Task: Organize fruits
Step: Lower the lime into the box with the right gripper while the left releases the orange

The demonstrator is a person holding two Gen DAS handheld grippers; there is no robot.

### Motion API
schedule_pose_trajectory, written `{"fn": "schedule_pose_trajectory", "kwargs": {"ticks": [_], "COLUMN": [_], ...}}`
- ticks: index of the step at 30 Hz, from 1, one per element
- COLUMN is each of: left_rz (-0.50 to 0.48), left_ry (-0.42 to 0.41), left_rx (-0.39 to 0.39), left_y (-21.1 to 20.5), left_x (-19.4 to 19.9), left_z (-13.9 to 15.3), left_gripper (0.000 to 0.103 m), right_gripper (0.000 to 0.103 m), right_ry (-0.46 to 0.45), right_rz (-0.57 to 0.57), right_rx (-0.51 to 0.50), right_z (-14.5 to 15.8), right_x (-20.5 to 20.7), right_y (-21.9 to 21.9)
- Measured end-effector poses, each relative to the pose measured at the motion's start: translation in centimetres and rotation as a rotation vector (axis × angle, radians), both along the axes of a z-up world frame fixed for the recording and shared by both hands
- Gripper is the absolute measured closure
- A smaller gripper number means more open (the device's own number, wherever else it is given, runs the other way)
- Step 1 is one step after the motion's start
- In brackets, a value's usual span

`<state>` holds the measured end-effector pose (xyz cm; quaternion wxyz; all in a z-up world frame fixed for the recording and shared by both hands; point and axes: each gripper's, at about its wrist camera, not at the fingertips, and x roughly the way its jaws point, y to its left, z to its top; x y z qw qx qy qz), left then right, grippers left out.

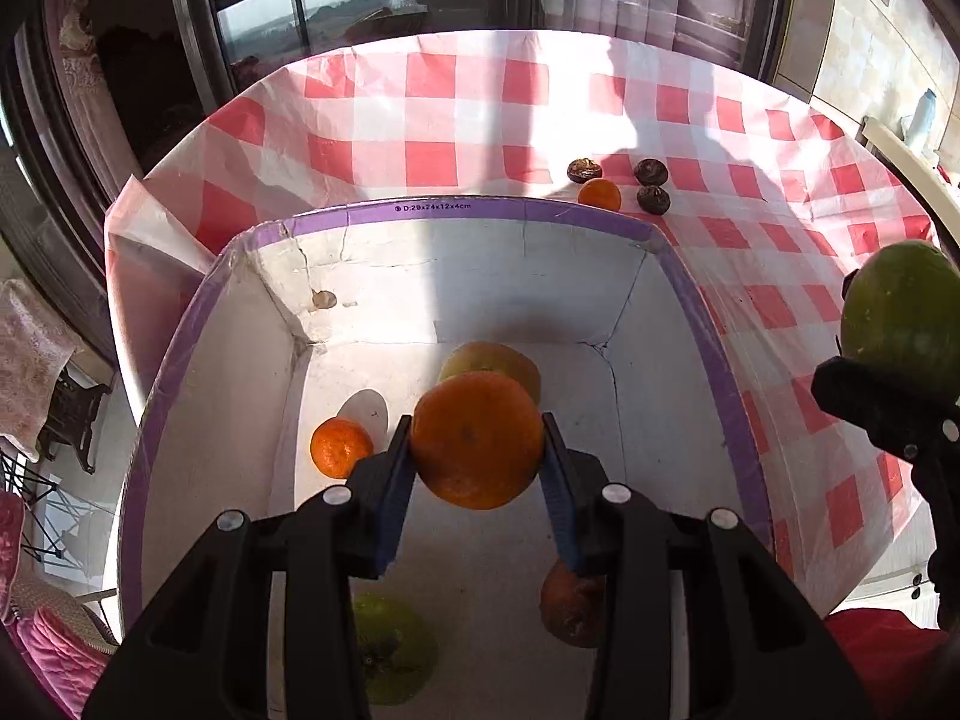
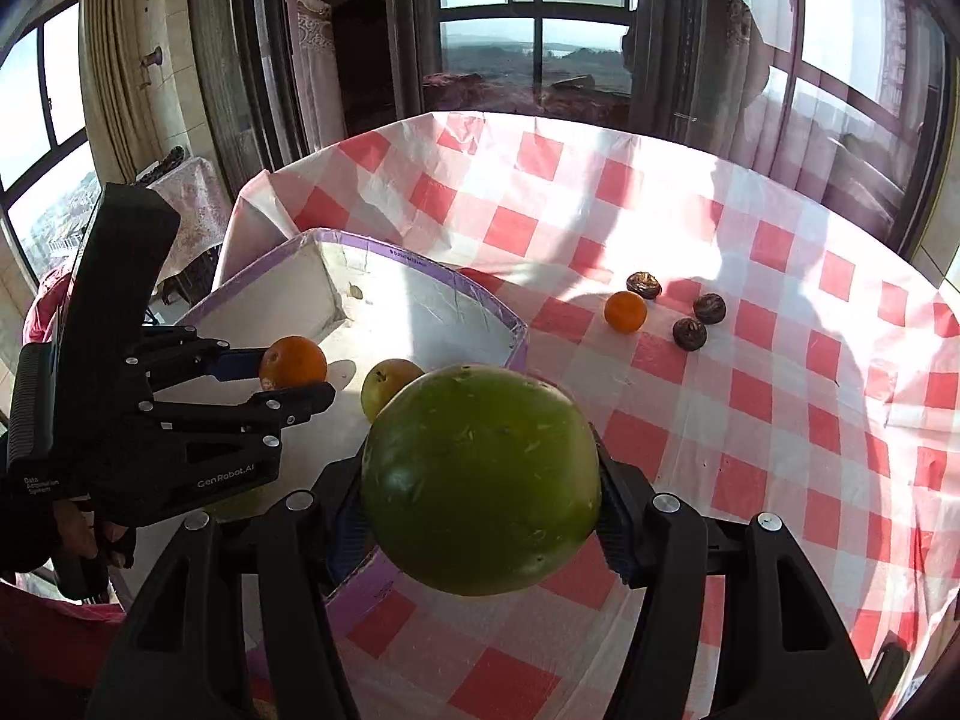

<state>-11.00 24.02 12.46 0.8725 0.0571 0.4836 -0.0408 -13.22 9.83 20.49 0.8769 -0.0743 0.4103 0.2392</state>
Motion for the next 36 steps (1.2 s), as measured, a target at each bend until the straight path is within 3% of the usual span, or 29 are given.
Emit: {"fn": "schedule_pose_trajectory", "kwargs": {"ticks": [5, 10, 13, 17, 20, 23, 27, 36], "left_rz": [0.06, 0.002, -0.083, -0.245, -0.358, -0.39, -0.406, -0.382], "left_ry": [0.115, 0.2, 0.215, 0.185, 0.168, 0.185, 0.228, 0.28], "left_rx": [0.024, 0.038, 0.038, 0.056, 0.068, 0.086, 0.053, 0.02], "left_y": [3.9, 5.6, 5.6, 4.5, 3.1, 3.0, 3.3, 4.1], "left_x": [2.0, 3.4, 3.9, 3.9, 3.5, 3.6, 3.5, 3.1], "left_z": [-3.1, -5.4, -6.1, -5.7, -5.1, -5.7, -6.8, -8.5], "left_gripper": [0.063, 0.063, 0.063, 0.063, 0.063, 0.063, 0.063, 0.062], "right_gripper": [0.042, 0.042, 0.042, 0.042, 0.042, 0.042, 0.042, 0.042], "right_ry": [0.052, 0.168, 0.201, 0.318, 0.357, 0.391, 0.408, 0.442], "right_rz": [0.219, 0.481, 0.638, 0.744, 0.829, 0.837, 0.839, 0.829], "right_rx": [-0.05, -0.151, -0.205, -0.257, -0.344, -0.362, -0.398, -0.524], "right_z": [-0.9, -3.5, -4.6, -7.0, -9.2, -10.0, -10.5, -11.8], "right_x": [-0.6, -2.3, -4.2, -4.7, -6.1, -6.4, -6.6, -6.8], "right_y": [5.3, 10.4, 12.7, 15.0, 16.8, 17.3, 17.7, 18.5]}}
